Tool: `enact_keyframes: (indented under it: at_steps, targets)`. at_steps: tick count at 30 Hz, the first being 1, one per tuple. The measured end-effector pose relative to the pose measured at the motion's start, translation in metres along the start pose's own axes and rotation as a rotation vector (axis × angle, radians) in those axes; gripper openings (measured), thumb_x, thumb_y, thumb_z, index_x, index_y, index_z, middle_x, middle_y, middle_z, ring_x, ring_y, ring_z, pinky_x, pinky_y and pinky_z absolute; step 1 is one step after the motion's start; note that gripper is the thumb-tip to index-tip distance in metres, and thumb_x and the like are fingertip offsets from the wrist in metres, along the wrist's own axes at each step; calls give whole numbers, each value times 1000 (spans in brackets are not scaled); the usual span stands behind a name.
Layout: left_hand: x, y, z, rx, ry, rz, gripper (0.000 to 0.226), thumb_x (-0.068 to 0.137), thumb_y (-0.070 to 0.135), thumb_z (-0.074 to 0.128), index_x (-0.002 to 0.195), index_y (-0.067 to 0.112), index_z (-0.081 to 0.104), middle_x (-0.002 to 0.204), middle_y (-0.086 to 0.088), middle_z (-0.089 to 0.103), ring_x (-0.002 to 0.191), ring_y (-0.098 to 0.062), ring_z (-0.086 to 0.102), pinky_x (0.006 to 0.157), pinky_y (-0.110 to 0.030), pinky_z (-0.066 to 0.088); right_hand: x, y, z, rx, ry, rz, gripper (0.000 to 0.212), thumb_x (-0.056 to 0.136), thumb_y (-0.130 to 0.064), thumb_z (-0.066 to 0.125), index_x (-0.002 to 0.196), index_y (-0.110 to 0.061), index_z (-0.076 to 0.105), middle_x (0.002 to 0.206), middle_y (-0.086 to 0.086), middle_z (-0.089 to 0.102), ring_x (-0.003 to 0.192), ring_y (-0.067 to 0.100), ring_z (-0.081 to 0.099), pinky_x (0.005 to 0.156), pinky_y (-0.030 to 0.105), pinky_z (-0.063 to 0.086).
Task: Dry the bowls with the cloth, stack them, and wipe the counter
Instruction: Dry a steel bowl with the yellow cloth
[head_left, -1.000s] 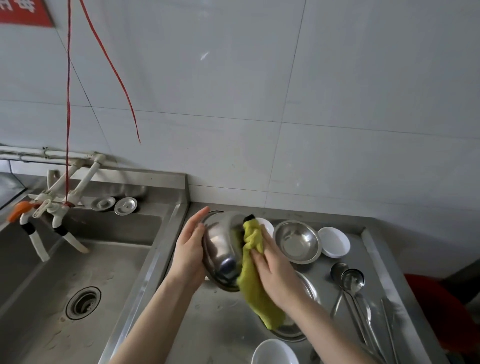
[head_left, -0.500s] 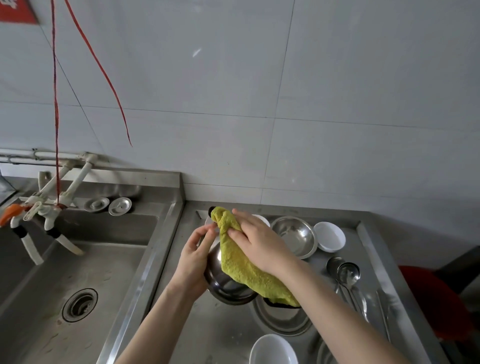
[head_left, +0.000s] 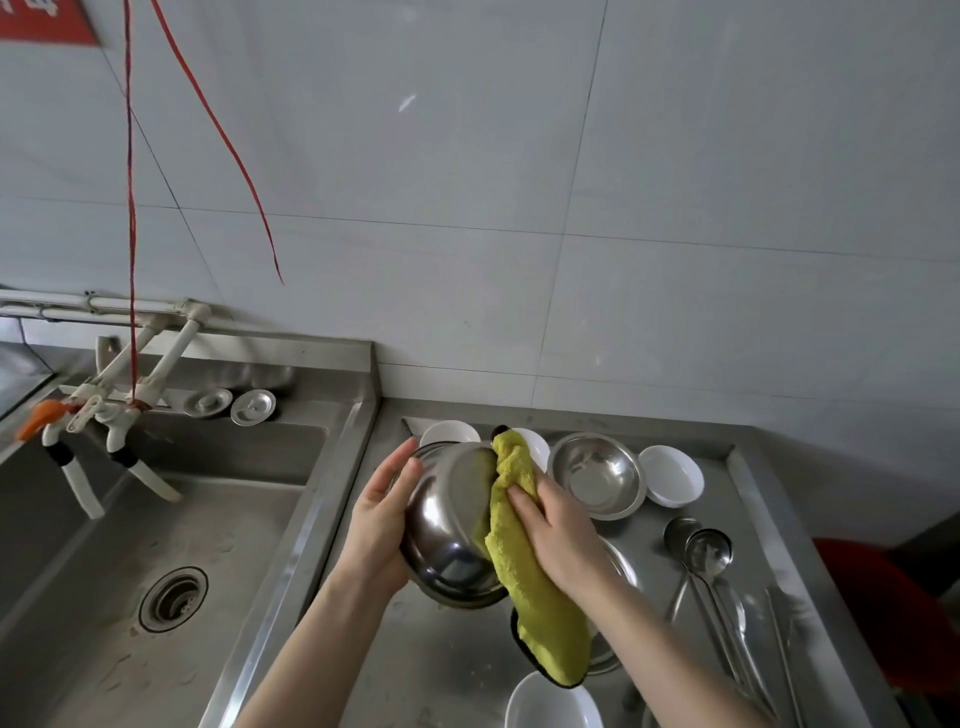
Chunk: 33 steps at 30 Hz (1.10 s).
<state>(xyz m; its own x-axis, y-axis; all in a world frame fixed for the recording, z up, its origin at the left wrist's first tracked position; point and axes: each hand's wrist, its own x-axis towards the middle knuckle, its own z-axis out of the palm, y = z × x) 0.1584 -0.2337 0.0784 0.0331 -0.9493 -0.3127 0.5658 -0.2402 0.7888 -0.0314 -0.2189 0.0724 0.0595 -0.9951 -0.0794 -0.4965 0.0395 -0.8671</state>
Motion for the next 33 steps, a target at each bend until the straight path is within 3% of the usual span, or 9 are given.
enact_keyframes:
  at_steps: [3,8,13,19,22,25,27,30,33]
  targets:
    - [2,-2,4,10,-8,4,29,86,17,64,114,23,67,98,-12,74,81,-25,72,71,-40,61,-9,-2,10,-126,75,-111,50,99,-44,37,146,-31,33,149,-16,34,130,-3,34,110,16,26]
    - [2,-9,17,25,-42,-18,27,93,25,57,118,15,64,105,-13,74,93,-26,72,76,-38,61,-7,-25,9,-467,74,-290,53,98,-47,25,149,-30,26,157,-12,21,145,7,15,117,34,24]
    - [11,-2,19,10,16,-63,51,81,49,60,125,22,61,122,-17,67,109,-32,67,93,-47,53,-17,-25,21,-791,84,-596,50,101,-41,32,149,-32,25,160,-3,13,144,21,22,114,44,29]
    - [14,0,14,-81,6,-97,43,70,44,67,110,29,66,105,-6,73,98,-28,70,79,-45,57,-33,-2,14,-792,161,-685,57,97,-32,43,150,-32,22,160,-2,13,145,21,18,110,48,33]
    - [14,0,12,-131,8,-136,28,73,38,68,100,30,70,99,-8,75,90,-31,72,65,-45,60,-37,4,7,-545,226,-619,56,99,-36,40,150,-37,18,159,-7,15,146,17,15,110,42,36]
    - [14,-2,5,-134,-18,-141,30,76,37,65,106,35,67,107,-4,72,94,-28,69,62,-41,59,-31,-3,4,-58,249,-384,48,98,-50,32,144,-55,16,155,-19,23,142,2,23,114,26,28]
    - [12,-3,2,-102,-67,-137,35,78,35,62,112,35,63,111,-2,70,94,-25,69,62,-37,60,-19,-5,-2,142,215,-215,48,97,-52,35,144,-47,29,146,-21,38,133,-4,35,113,27,31]
    - [5,-1,3,-73,-170,-150,40,74,30,70,114,29,65,106,-7,73,85,-25,72,61,-37,60,1,-17,-25,45,127,-97,36,98,-47,40,131,-38,52,114,-14,65,106,4,60,98,35,46]
    - [2,0,5,-32,-243,-169,62,59,31,90,116,23,68,108,-13,72,82,-28,71,64,-40,61,11,-38,-39,-197,-7,-75,33,99,-47,37,119,-31,57,102,-8,66,94,14,62,86,35,49]
